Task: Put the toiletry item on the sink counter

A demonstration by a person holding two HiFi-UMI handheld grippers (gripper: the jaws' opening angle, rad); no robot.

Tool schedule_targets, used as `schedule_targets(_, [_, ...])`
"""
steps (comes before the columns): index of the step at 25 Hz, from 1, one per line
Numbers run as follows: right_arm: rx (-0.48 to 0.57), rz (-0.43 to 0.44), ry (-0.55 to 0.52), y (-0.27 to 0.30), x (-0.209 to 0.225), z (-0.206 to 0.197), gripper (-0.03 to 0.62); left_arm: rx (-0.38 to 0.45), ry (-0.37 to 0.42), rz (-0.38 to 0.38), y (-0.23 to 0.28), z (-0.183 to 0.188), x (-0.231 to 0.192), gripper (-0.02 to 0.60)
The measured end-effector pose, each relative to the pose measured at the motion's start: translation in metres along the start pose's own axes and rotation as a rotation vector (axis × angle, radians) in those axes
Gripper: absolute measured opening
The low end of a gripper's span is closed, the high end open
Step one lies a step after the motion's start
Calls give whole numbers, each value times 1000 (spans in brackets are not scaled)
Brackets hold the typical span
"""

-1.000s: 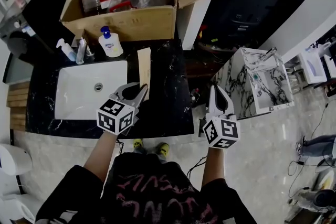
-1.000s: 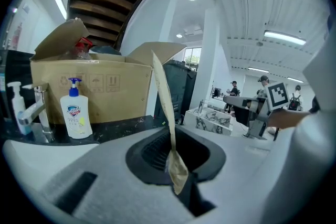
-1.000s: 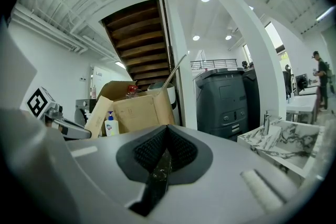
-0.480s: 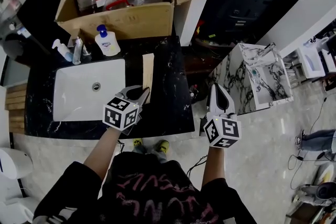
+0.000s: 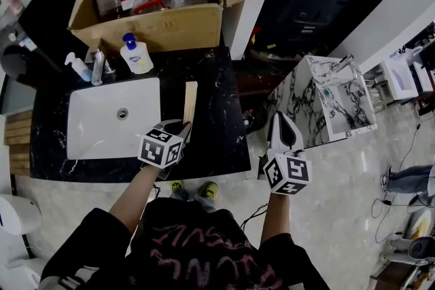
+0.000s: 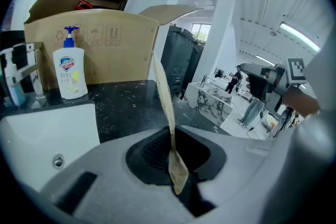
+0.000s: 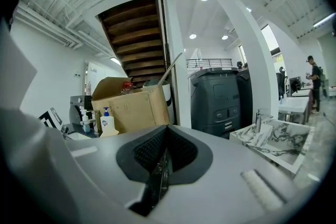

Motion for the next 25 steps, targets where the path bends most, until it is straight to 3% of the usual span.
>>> schedule_targets(14, [-34, -12, 0, -3, 1, -12, 12, -20, -55, 7, 11, -10, -12, 41])
schedule_targets(25, [-57, -21, -5, -4, 3, -20, 12, -52, -69, 65, 18, -19, -37, 81])
Point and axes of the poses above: the fingertips, and each gripper's own axes: y forward along the fingers, x to its right, z out of its top, the point moved 1 cm from there along -y, backward along the fingers, and after that the axes turned 7 degrees about -y, right-handed, at the moved point
